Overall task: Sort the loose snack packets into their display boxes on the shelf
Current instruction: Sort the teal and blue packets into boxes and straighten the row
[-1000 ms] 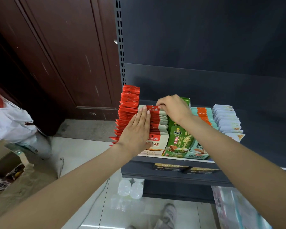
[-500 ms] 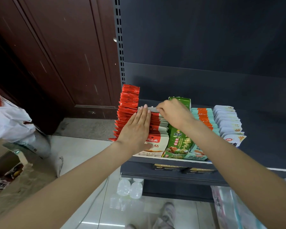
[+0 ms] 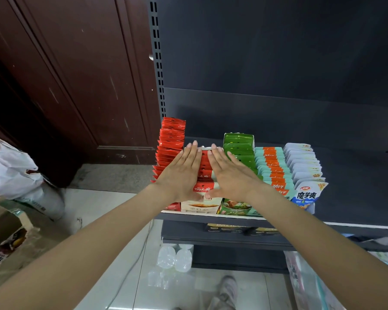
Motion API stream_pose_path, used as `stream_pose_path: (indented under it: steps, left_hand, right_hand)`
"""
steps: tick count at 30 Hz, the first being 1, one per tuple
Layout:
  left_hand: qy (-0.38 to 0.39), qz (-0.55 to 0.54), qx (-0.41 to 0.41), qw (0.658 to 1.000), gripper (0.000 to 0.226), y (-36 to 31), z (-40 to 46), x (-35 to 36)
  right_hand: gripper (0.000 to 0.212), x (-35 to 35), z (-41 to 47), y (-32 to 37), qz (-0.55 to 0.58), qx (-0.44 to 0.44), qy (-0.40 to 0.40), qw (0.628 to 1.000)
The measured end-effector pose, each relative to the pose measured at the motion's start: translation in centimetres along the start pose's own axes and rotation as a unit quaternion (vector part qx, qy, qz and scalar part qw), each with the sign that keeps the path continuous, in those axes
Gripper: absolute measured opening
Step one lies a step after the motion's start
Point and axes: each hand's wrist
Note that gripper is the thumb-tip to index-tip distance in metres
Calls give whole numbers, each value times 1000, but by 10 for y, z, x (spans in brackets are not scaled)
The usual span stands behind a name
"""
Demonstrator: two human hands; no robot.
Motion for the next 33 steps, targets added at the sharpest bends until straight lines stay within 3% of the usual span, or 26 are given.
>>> stream_pose_path:
  steps: [5,12,19,22,29,33]
  left_hand:
    - [-18,14,-11,1000,109,-5,-6,4]
    - [-38,-19,40,998,85,5,-23,-2]
    - [-14,6,-10,1000,104,9,-3,-23]
    - [-9,0,-16,1000,105,9,11,-27]
    - [-58,-30,-38,997,56,7,36,-30]
    - [-68,-52,-53,995,61,4,30,-23]
  right_hand:
    - [104,-3,-5,3,9,-1,-6,1000]
    - [110,-13,-2,-5,46,-13,29,998]
    - [119,-23,5,-15,114,19,2,993]
    - [104,-25,17,-19,138,37,-12,990]
    - [59,-22,39,-17,160,74,-58,983]
    - [54,-22,41,-18,169,88,-60,980]
Point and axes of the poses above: each hand's wrist, its own z-axis towards the middle knuckle, its own x-axis out of the palm, y = z × x, and after that the axes turned 11 degrees about -z, right-handed
